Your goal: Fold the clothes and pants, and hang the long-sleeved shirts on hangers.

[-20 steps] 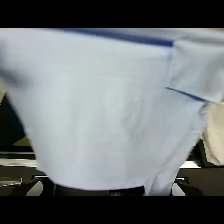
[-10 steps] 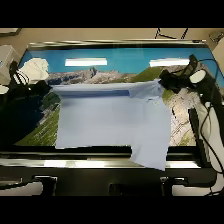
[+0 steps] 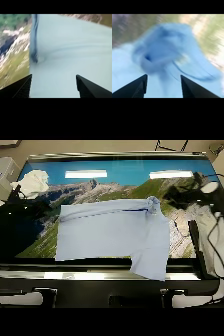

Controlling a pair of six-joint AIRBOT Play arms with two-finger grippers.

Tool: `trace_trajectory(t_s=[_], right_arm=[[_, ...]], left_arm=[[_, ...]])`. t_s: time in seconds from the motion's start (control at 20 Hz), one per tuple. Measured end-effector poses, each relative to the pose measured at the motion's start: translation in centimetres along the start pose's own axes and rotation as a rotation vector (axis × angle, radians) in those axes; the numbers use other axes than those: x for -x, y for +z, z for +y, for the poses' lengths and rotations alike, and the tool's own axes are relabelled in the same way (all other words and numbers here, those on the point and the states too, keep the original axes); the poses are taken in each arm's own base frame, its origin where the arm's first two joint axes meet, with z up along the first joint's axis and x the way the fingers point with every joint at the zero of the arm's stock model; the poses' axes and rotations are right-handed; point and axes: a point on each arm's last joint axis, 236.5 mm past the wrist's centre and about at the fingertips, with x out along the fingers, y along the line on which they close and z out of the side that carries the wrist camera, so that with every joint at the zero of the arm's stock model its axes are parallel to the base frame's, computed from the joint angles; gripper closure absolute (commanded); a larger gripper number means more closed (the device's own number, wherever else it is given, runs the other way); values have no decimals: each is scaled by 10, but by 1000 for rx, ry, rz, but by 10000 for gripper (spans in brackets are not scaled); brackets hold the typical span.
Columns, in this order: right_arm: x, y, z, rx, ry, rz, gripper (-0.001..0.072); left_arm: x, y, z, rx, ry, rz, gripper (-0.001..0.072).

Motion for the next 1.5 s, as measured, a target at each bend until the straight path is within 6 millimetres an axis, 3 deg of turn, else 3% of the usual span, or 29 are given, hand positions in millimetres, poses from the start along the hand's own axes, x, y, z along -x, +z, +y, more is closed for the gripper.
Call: trace_trajectory(t_s=[0.05,0.1,0.25,0.45,0.55,0.75,0.8,0.85,0.9,0.95,1.0,1.2,1.5], right_arm=[[15,-13,-28,-10,-58,67,212],[31,-33,-57,-32,-118,146,212],[59,-93,-110,-113,-222,305,212],[64,-151,-138,-172,-264,405,213],[63,-165,-142,-181,-265,431,213],[62,-177,-144,-182,-260,454,214],[62,-177,-144,-180,-258,454,215],[62,-178,-144,-180,-257,453,220],[62,-178,-144,-178,-256,455,220],[61,-179,-145,-175,-255,454,220],[61,-178,-144,-169,-252,453,219],[55,-181,-145,-150,-247,452,210],[13,-200,-136,-101,-177,503,220]], left_arm=[[7,-25,17,23,33,96,131],[15,-51,34,65,63,184,243],[23,-127,61,187,74,351,255],[11,-207,67,248,22,488,253],[3,-228,66,265,-3,507,253],[-12,-239,59,299,-50,482,264],[-15,-240,58,300,-53,475,332],[-19,-241,57,298,-51,471,338],[-23,-241,54,297,-54,467,391],[-27,-242,53,293,-48,461,592],[-31,-241,55,282,-29,453,684],[-38,-241,52,272,-18,446,686],[-37,-235,52,245,6,410,686]])
